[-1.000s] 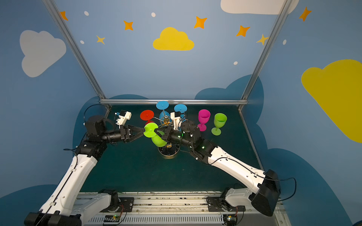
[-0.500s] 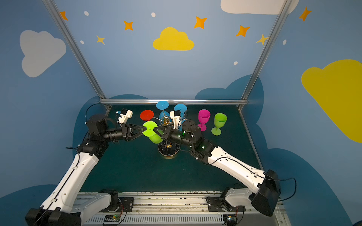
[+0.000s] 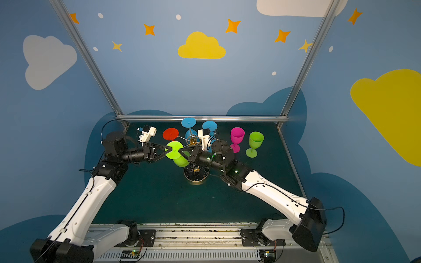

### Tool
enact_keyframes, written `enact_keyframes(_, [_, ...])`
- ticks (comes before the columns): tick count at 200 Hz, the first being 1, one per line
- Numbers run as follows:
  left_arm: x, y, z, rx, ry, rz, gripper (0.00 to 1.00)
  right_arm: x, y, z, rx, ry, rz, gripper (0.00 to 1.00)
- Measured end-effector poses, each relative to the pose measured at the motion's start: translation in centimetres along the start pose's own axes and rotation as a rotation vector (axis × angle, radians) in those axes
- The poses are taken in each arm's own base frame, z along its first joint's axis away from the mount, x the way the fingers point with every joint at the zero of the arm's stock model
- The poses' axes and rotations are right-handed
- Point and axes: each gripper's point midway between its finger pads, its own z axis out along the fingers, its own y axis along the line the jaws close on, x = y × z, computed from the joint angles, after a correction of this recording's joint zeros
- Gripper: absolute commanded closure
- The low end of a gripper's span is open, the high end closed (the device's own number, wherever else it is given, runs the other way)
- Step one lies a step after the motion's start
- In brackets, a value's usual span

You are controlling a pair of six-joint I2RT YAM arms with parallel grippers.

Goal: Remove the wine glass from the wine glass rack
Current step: 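Close the left gripper on the glass base beside the right gripper, then open the right gripper and withdraw it from the lime-green glass base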

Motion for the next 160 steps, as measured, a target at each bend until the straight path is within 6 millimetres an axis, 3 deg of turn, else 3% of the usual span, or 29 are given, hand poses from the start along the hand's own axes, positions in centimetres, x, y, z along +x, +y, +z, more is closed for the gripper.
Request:
enact_keyframes(21, [0.02,-0.02,0.18,0.003,0.006,0.004,0.81,-0.01,-0.09,-0.01,0.003,0.000,0.002,1.00])
enact_keyframes(56, [-0.31,-0.75,0.16,0.009,0.000,0.027,0.97,-0.04,-0.08,-0.01,0.002,-0.001,0.002,1.00])
enact_keyframes(82, [-0.38,-0.91,0.15,0.010,-0.001,0.029,0.97,-0.09,-0.01,-0.01,-0.002,-0.003,0.001,1.00])
enact_keyframes(136, [-0.53,-0.52,0.24,-0.001,-0.007,0.018,0.97,-0.10,-0.44,-0.05,0.008,-0.003,-0.002,0.61])
enact_keyframes(160, [-0.59,-0.33,0.25,-0.011,-0.009,0.009,0.97,0.04,-0.84,-0.33,0.016,-0.004,0.000,0.51])
